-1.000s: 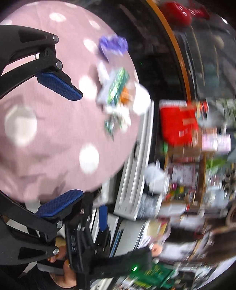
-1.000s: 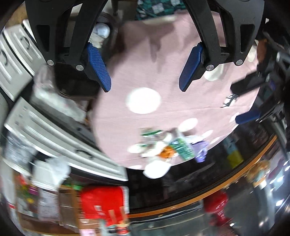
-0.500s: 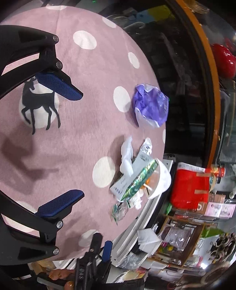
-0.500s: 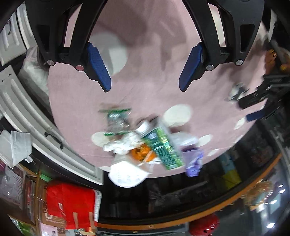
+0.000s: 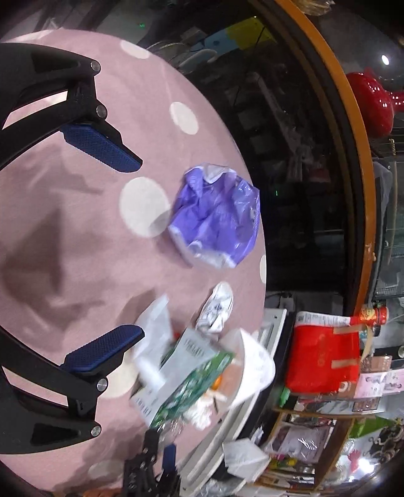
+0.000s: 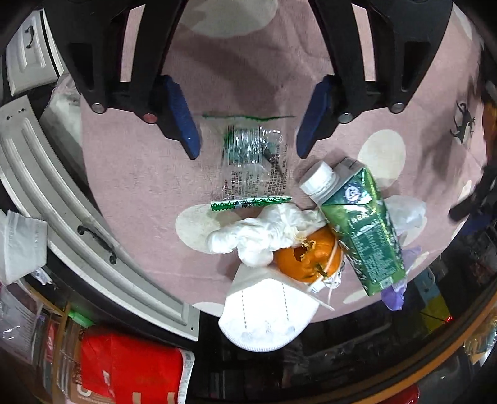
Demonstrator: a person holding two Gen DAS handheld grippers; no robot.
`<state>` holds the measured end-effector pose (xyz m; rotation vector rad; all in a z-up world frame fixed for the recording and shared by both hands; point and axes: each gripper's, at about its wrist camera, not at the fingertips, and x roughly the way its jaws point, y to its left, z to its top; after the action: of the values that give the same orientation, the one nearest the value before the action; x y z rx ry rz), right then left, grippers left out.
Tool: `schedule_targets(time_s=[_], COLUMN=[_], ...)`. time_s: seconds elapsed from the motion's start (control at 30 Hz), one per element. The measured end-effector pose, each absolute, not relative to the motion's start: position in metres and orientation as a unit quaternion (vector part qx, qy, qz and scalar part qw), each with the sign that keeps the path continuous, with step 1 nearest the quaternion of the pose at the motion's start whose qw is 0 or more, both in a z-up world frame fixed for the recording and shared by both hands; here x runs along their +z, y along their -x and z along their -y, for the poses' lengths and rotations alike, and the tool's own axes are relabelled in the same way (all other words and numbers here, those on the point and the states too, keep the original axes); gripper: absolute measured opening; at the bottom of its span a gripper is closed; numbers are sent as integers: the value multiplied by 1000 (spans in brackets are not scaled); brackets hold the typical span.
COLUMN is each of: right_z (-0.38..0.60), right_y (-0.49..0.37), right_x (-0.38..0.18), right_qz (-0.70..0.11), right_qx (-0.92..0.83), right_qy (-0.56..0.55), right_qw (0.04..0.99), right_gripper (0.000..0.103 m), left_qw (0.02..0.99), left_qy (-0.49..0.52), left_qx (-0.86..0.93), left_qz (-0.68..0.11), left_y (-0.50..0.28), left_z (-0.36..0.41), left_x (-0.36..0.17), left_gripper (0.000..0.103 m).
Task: Collect trash
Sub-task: 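Grasp the clear snack wrapper with the right tool while the left tool grasps the purple bag, then carry the wrapper to the bin and release it with the right tool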
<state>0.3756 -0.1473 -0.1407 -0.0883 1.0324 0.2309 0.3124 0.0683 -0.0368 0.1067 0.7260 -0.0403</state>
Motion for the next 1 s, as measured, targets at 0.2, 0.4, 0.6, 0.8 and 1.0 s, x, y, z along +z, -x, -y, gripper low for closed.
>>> schedule_targets(time_s=[0.2,0.4,0.6,0.8,1.0], right_z=[142,142,148,156,163], right_y=[-385,-384,-378,-363,-338], right_x=[-149,-148,-146,-133,-119], right_qz=[-494,-492,-489,-475,-462], right_qx=[112,109,105,108,116], right_qy=[63,67,47,25,7], right_qw=[860,861,865,873,879], right_gripper=[46,39,37,37,37], left_qw=[924,920,920,926,936], left_qy=[-60,-68,-52,-41,-27], left_qx=[-26,-4,8,7,-4], left_qz=[-378,-387,-389,-374,-352], left_y=[-367,-395,-397,-379,-344], left_z=[-64,-57,-66,-72,-71], left_x=[-51,-62,-64,-57,-42], left_gripper=[90,63,26,5,4])
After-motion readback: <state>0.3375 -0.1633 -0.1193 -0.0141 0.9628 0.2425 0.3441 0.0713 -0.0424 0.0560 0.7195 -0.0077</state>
